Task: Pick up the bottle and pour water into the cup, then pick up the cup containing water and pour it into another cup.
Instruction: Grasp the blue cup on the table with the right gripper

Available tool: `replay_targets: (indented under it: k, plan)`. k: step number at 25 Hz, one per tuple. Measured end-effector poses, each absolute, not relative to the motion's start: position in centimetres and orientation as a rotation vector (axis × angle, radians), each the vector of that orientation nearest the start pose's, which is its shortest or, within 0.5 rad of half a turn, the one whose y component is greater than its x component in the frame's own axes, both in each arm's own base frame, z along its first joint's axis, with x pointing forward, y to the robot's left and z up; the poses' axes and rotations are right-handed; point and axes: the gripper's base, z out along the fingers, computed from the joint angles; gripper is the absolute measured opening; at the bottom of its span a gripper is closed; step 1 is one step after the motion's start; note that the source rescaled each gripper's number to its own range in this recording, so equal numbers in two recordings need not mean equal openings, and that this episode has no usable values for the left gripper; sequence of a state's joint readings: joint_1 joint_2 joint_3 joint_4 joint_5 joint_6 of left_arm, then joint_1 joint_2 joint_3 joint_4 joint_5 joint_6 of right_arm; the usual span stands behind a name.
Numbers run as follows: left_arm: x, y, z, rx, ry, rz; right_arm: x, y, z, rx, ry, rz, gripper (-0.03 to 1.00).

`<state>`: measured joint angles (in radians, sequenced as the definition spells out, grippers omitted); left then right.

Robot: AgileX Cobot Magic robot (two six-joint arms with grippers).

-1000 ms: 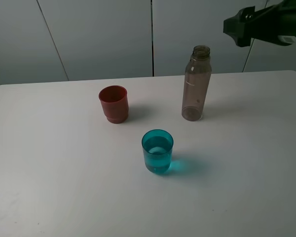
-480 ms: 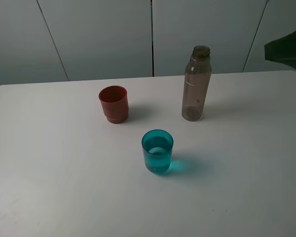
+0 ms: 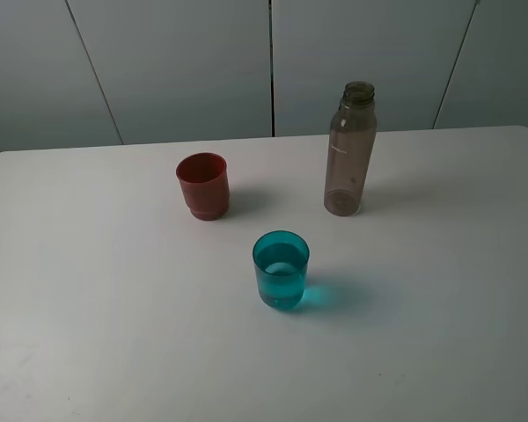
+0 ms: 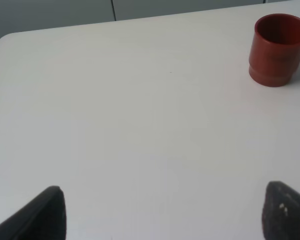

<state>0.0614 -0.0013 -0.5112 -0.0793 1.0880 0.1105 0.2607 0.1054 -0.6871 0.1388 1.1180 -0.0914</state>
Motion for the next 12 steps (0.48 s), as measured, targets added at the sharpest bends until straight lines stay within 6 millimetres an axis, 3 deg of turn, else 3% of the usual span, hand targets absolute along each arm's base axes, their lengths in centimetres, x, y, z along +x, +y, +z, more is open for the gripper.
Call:
replay_targets:
  k: [4,12]
  plan:
    - [-0.7,-0.7,27.8,0.056,2.056,0.011,-2.9,0.3,31.0,-0.372,1.961,0.253,1.0]
    - [-0.7,-0.7,27.8,0.056,2.056,0.011,-2.0,0.8,28.3,-0.391,2.084,0.28,1.0]
